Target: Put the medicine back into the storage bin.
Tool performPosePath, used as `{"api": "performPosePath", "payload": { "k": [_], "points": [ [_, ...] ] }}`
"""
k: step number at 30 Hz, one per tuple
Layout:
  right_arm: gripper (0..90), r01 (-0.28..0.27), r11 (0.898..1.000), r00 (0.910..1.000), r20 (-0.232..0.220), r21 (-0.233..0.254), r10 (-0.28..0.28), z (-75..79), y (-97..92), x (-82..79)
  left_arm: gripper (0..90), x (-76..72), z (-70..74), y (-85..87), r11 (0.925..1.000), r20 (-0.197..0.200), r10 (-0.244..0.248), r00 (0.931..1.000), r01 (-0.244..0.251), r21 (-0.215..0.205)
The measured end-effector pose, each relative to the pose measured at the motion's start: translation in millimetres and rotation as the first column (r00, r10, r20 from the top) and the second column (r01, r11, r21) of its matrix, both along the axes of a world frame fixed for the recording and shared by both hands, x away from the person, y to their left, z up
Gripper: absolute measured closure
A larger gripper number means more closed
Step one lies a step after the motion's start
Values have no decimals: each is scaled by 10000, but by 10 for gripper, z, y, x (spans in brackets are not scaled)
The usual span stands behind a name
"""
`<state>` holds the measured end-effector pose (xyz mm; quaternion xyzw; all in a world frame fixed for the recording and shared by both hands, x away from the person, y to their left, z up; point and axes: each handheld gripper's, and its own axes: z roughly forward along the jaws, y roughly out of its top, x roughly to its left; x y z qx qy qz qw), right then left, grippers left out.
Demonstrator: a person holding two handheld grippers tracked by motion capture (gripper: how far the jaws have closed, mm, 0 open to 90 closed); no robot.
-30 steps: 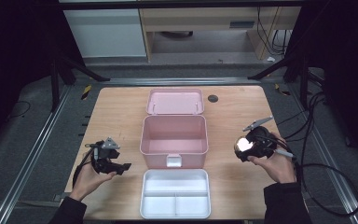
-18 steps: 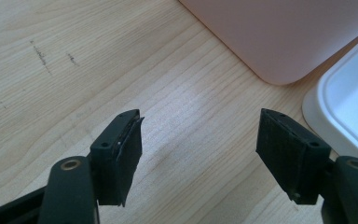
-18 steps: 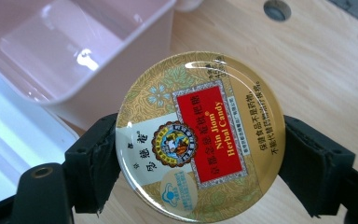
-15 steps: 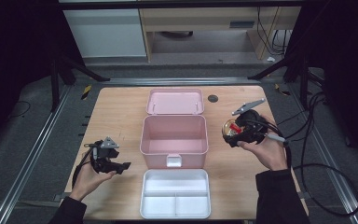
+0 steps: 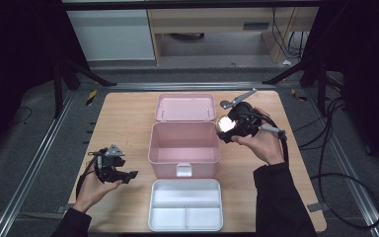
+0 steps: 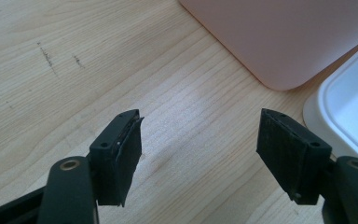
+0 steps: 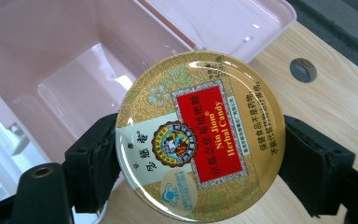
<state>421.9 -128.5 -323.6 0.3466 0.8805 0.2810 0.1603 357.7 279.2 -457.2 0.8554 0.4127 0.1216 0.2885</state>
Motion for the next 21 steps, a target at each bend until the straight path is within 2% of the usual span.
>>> {"api": "performPosePath", "payload": {
  "k": [9,16,21],
  "points": [
    [206,-510,9987,9987,-63,-93,509,10,283,160,306,2,0,-1,10000,-3,-11,10000,11,-16],
    [206,-912,9958,9958,12,10,912,38,554,277,305,3,4,3,10000,3,-23,10000,23,-61],
    [206,-1125,9936,9936,-27,89,1125,1,733,350,306,4,7,13,10000,26,13,10000,-13,-54]
  ]
}}
